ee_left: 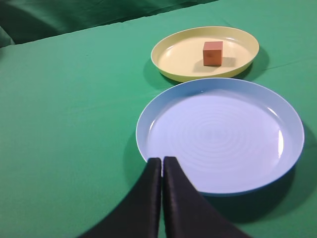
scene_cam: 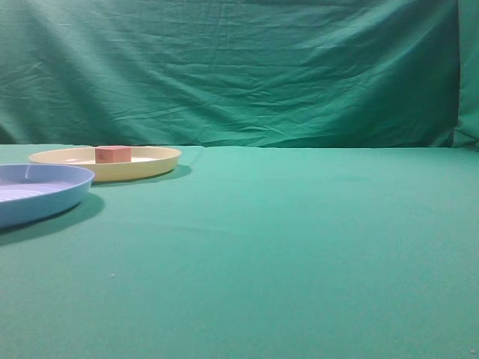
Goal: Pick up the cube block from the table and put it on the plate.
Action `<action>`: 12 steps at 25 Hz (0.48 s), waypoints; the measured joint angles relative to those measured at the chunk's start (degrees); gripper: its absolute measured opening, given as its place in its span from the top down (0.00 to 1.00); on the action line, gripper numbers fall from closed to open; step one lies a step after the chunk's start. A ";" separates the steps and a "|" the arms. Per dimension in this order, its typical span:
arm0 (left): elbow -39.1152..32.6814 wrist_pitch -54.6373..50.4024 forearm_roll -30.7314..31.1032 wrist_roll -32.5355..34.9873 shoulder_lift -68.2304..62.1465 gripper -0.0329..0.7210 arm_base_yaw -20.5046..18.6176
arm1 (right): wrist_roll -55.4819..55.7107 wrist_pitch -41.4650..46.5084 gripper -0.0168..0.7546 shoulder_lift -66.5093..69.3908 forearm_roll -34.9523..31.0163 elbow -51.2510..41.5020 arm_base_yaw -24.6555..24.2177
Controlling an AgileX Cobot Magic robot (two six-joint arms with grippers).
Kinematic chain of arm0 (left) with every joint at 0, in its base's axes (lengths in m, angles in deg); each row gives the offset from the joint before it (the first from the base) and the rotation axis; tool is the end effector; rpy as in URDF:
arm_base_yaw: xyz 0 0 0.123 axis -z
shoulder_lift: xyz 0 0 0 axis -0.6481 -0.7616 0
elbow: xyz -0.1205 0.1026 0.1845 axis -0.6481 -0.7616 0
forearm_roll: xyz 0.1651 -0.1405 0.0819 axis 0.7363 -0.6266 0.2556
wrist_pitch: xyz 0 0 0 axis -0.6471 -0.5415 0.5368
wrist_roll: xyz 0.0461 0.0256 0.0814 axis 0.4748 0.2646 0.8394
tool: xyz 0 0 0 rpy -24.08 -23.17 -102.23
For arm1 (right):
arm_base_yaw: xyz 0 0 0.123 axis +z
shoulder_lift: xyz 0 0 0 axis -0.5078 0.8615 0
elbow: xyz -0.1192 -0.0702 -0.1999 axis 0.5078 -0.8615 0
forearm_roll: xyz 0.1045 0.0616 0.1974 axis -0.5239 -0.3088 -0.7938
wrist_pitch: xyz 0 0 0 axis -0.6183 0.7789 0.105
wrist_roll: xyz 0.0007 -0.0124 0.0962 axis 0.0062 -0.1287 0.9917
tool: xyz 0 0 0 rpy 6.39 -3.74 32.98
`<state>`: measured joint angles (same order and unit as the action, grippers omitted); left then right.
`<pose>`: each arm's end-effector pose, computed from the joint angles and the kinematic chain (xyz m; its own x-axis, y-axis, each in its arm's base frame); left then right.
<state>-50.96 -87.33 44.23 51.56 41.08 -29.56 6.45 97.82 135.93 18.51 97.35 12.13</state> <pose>0.0801 -0.0089 0.1755 -0.2488 0.1527 -0.9564 0.1529 0.9813 0.1169 0.1916 0.1602 0.3767 -0.4582 -0.5005 -0.7345 -0.6324 0.7643 -0.1263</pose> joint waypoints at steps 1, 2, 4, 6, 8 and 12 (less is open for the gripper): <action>0.00 0.00 0.00 0.00 0.00 0.96 0.00 | 0.00 0.35 0.98 -2.23 -0.23 -2.01 0.00; 0.00 0.00 0.00 0.00 0.00 0.96 0.00 | 0.00 1.13 0.98 -3.89 -0.23 -3.54 0.00; 0.00 0.00 0.00 0.00 0.00 0.96 0.00 | 0.24 2.35 0.98 -7.55 0.05 -6.14 0.00; 0.00 0.00 0.00 0.00 0.00 0.96 0.00 | 0.71 2.50 0.98 -10.81 1.26 -9.08 0.00; 0.00 0.00 0.00 0.00 0.00 0.96 0.00 | 1.89 2.50 0.98 -14.85 2.97 -12.19 0.00; 0.00 0.00 0.00 0.00 0.00 0.96 0.00 | 7.14 1.14 0.98 -24.31 6.65 -20.12 -0.59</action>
<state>-50.96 -87.33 44.23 51.56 41.08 -29.56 13.59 98.96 111.62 25.16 77.23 11.54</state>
